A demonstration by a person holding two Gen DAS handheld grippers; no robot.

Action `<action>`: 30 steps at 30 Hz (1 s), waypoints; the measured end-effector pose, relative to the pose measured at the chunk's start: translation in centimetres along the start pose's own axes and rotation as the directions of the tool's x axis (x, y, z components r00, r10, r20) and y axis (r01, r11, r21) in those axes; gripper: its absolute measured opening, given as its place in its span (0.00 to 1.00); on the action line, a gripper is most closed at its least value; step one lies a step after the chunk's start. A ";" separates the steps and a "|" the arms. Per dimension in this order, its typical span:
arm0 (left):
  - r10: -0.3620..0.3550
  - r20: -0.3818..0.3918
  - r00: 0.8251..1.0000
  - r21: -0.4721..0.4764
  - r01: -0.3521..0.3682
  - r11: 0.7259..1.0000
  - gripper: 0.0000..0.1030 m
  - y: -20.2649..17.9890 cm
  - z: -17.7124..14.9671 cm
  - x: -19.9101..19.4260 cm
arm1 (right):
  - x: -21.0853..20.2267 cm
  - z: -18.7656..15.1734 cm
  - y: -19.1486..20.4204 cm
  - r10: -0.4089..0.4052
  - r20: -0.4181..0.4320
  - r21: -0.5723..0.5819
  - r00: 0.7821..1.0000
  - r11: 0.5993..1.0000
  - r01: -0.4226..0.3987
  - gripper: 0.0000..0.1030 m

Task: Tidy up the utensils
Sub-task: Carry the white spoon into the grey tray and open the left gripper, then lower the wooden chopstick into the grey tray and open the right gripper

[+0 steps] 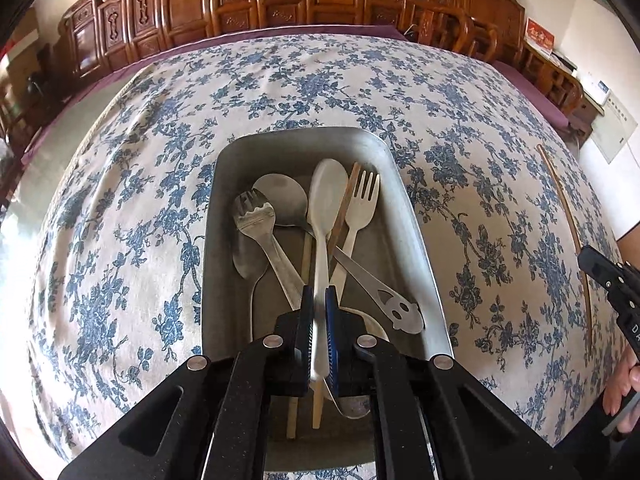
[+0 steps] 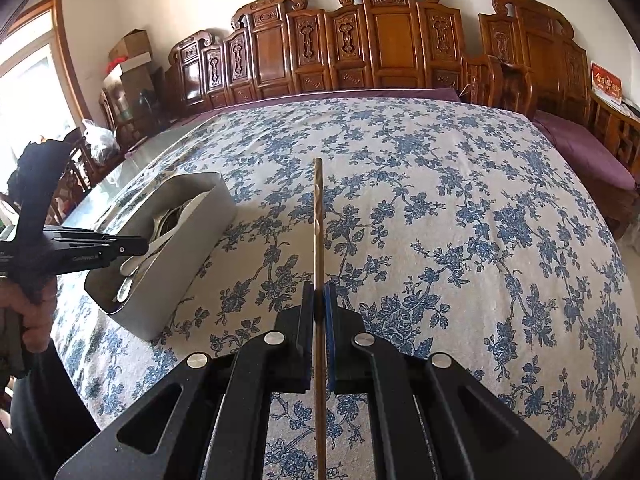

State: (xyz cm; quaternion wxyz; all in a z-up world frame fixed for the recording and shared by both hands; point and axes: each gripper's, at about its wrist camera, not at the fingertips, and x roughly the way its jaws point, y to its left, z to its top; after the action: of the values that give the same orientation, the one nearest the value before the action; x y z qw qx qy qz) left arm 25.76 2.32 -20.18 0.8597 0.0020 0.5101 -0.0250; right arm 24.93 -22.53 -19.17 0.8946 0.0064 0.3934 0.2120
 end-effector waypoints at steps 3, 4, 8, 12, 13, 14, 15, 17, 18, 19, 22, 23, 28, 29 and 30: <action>-0.016 0.014 1.000 0.005 0.016 1.000 0.11 0.1 -0.5 -1.0 | -0.3 0.1 0.3 0.011 0.007 0.001 1.000 1.000 -0.011 0.06; -0.017 0.020 1.000 0.007 0.017 1.000 0.12 0.1 -0.6 -1.2 | -0.5 0.2 0.6 0.015 0.011 0.000 1.000 1.000 -0.015 0.06; -0.020 0.053 0.998 0.022 0.019 1.000 0.14 0.3 -1.4 -2.9 | -0.9 0.3 1.9 0.037 0.023 -0.015 0.999 0.999 -0.036 0.06; -0.018 0.089 0.996 0.023 0.016 1.000 0.15 0.9 -2.3 -4.6 | -1.0 0.5 3.6 0.036 0.025 -0.069 0.999 0.997 -0.035 0.06; -0.019 0.096 0.995 0.018 0.017 1.000 0.15 1.1 -2.5 -5.0 | -0.9 0.7 4.0 0.038 0.025 -0.077 0.999 0.996 -0.036 0.06; -0.020 0.105 0.994 0.012 0.019 1.000 0.15 1.3 -2.7 -5.3 | -0.9 0.9 4.5 0.038 0.026 -0.089 0.999 0.995 -0.036 0.06; -0.021 0.111 0.994 0.007 0.020 1.000 0.15 1.5 -2.8 -5.6 | -0.8 1.0 4.7 0.038 0.026 -0.097 0.999 0.995 -0.035 0.06; -0.028 0.124 0.992 -0.005 0.029 1.000 0.16 1.9 -3.2 -6.3 | -0.7 1.4 5.4 0.037 0.026 -0.116 0.999 0.993 -0.034 0.06; -0.030 0.127 0.991 -0.009 0.031 0.999 0.16 2.0 -3.3 -6.5 | -0.6 1.7 5.8 0.042 0.026 -0.119 0.999 0.992 -0.039 0.06; -0.032 0.132 0.991 -0.013 0.034 0.999 0.16 2.2 -3.3 -6.8 | -0.5 1.9 6.1 0.049 0.028 -0.113 0.998 0.993 -0.045 0.06; -0.023 0.152 0.988 -0.013 0.025 1.000 0.16 2.6 -3.6 -7.6 | -0.2 2.6 7.2 0.073 0.032 -0.106 0.997 0.992 -0.069 0.06; -0.022 0.156 0.988 -0.011 0.025 1.000 0.16 2.7 -3.6 -7.8 | -0.1 2.8 7.6 0.079 0.031 -0.108 0.996 0.991 -0.075 0.06; -0.027 0.180 0.983 -0.020 0.031 0.999 0.21 3.5 -3.6 -9.0 | 0.8 4.1 10.1 0.120 0.018 -0.125 0.993 0.985 -0.117 0.06; -0.026 0.185 0.982 -0.022 0.030 0.999 0.21 3.8 -3.6 -9.2 | 0.9 4.3 10.5 0.130 0.015 -0.124 0.991 0.984 -0.127 0.06; -0.024 0.188 0.982 -0.023 0.029 0.999 0.21 4.0 -3.6 -9.3 | 1.2 4.5 11.0 0.139 0.012 -0.125 0.990 0.983 -0.137 0.06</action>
State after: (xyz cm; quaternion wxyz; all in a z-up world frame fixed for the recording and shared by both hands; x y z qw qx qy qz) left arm 18.36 6.75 -13.87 0.9036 -0.0182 0.4269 -0.0298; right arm 24.68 -11.33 -14.91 0.8805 -0.0194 0.3687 0.2973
